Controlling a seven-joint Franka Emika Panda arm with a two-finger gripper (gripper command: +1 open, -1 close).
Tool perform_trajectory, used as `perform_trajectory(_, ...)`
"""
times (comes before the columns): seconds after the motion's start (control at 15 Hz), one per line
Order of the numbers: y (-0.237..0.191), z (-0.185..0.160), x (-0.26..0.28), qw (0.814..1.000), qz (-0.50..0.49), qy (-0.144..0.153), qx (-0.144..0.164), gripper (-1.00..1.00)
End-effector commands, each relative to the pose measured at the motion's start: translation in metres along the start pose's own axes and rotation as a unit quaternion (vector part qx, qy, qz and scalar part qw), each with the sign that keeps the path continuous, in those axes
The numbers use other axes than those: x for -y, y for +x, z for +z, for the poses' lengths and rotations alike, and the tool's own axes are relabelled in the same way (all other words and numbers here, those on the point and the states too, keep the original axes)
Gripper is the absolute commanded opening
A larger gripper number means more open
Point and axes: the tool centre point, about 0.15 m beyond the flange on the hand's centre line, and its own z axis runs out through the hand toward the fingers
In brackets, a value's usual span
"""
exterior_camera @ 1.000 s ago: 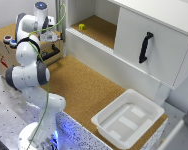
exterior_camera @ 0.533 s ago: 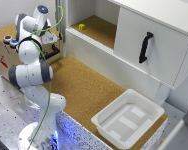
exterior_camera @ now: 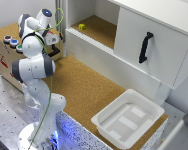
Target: Place the purple object on top of the drawer
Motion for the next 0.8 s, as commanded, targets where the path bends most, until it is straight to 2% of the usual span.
perform_trajectory(0.0, 0.011, 0.005, 0.003, 0.999, -0.019, 0.043, -0.006, -1.00)
perform_trajectory(0.07, 0.012, 0.009, 0.003, 0.999, -0.015, 0.035, -0.004, 1.00)
perform_trajectory(0.47, 0.023, 0.010, 0.001, 1.000, -0.006, 0.012, -0.007, 1.00)
perform_trajectory(0.73, 0.032, -0.028, -0.013, 0.999, 0.024, -0.030, -0.022, 1.00)
